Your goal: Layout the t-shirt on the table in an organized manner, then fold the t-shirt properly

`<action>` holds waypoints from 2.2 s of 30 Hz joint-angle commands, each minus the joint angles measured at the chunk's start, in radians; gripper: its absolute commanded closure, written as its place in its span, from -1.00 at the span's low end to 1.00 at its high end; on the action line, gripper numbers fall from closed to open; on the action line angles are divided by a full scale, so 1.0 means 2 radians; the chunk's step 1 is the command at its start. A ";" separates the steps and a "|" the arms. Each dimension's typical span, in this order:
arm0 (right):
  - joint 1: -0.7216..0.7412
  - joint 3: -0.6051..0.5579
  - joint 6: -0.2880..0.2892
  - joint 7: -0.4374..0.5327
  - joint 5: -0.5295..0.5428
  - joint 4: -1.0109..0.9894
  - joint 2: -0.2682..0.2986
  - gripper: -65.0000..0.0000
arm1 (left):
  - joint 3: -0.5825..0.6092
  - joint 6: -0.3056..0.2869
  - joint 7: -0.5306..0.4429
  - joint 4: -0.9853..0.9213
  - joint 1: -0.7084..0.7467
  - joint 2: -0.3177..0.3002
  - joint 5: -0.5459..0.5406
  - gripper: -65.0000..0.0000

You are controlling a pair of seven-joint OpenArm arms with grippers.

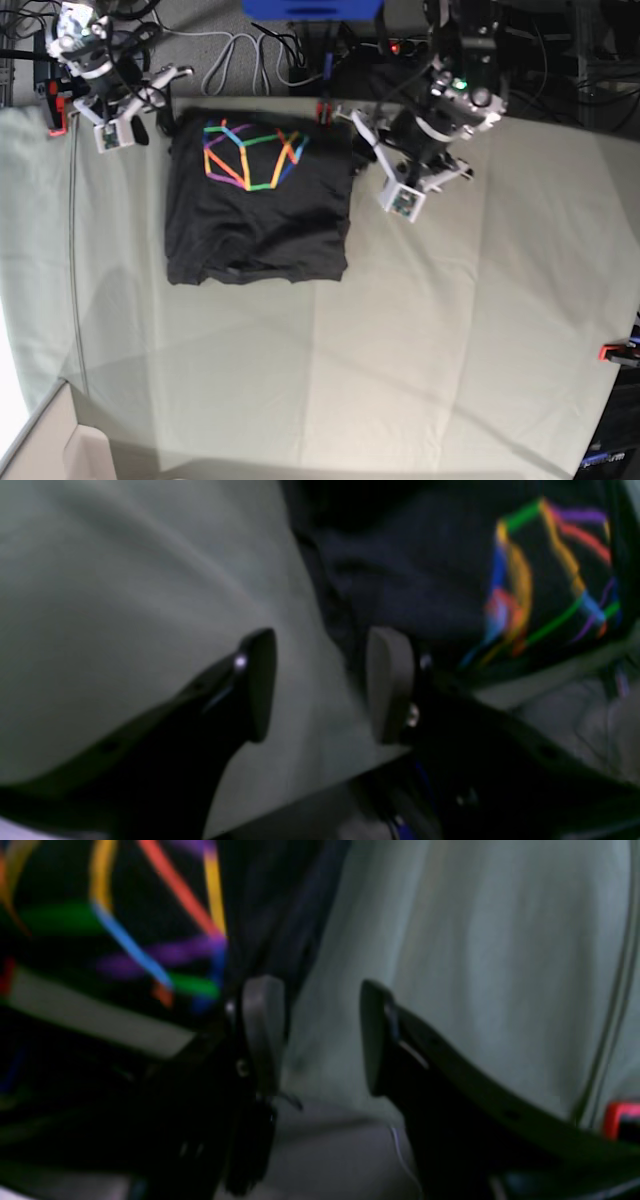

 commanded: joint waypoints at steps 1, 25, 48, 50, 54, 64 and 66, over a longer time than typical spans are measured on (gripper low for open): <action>-0.002 0.010 -0.002 0.011 0.008 0.012 0.003 0.22 | 0.005 -0.001 -0.011 0.015 -0.007 0.003 -0.007 0.12; -0.006 0.100 -0.002 0.011 0.006 0.009 0.004 0.22 | 0.026 0.006 -0.107 -0.343 -0.259 0.013 -0.007 0.21; -0.015 0.198 -0.002 -0.060 0.007 -0.066 -0.033 1.00 | -0.126 0.006 -0.106 0.023 0.092 -0.111 -0.207 0.95; -0.016 0.199 -0.002 -0.079 0.007 -0.089 -0.025 1.00 | -0.154 0.004 -0.106 0.020 0.125 -0.111 -0.207 1.00; -0.013 0.193 -0.002 -0.093 0.007 -0.164 -0.007 1.00 | -0.182 0.006 -0.105 -0.020 0.174 -0.111 -0.188 1.00; 0.066 0.067 -0.002 0.032 0.006 -0.478 0.059 1.00 | -0.169 0.003 -0.217 -0.385 0.100 -0.101 -0.023 1.00; 0.070 0.048 -0.002 0.094 0.006 -0.519 0.059 1.00 | -0.170 0.006 -0.290 -0.491 0.054 -0.103 0.005 1.00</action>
